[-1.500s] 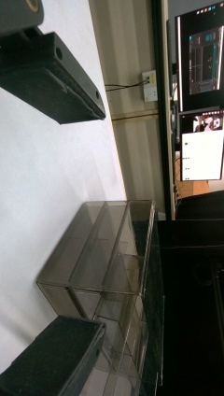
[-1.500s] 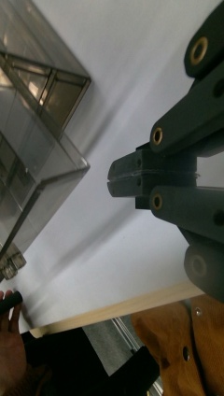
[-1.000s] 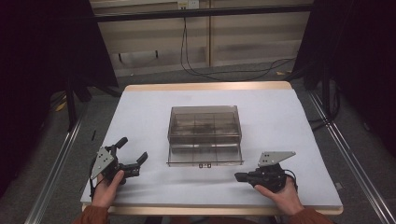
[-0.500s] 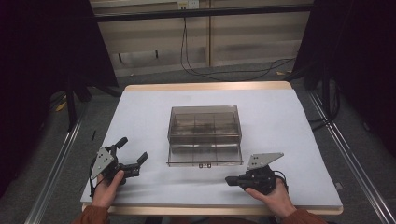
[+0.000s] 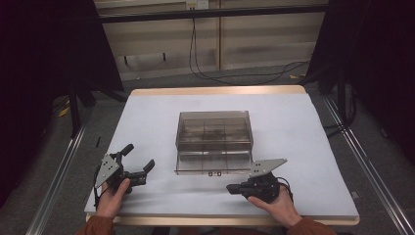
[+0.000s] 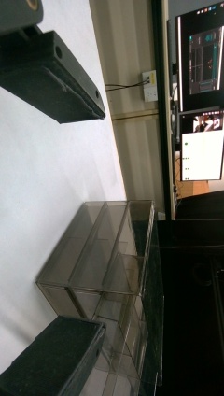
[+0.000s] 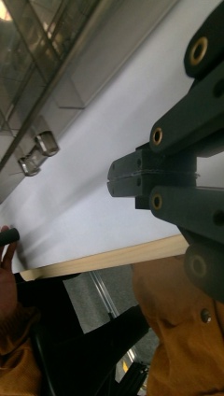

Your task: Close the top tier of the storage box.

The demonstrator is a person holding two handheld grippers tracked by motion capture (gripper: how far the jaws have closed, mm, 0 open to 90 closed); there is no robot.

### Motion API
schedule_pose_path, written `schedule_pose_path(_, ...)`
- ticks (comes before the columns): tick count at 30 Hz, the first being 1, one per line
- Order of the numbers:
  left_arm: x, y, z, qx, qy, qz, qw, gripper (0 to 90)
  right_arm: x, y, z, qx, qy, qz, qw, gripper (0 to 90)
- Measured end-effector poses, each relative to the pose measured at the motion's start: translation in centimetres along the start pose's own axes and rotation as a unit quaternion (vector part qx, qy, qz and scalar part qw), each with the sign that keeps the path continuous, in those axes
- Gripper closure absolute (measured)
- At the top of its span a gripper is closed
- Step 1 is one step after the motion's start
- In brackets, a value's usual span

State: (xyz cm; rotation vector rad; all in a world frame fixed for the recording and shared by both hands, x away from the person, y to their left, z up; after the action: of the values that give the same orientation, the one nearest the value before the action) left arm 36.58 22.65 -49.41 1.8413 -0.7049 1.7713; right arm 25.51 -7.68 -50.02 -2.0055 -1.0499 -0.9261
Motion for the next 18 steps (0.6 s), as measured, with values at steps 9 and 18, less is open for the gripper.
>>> schedule_pose_path(9, 0.0, 0.0, 0.0, -0.001, 0.001, 0.0, 1.0, 0.9, 0.7, 0.0, 0.7, 0.001, 0.004, -0.002, 1.0, 90.0)
schedule_pose_path(18, 0.0, 0.0, 0.0, 0.0, 0.001, 0.001, 1.0, 0.9, 1.7, -0.6, 2.1, 0.013, 0.006, -0.011, 0.9998, 90.0)
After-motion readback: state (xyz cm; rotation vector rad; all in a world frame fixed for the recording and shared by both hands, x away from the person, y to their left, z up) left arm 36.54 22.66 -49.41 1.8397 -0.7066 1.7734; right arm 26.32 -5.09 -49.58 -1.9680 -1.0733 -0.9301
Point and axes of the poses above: each handheld gripper's, and its own axes: z roughly forward along the jaws, x roughly out of its top, y roughly to its right, the point moved 9 cm from there along z, roughly forward along the jaws, and after that the axes turned 1 degree about -z, right-handed, at the moved point
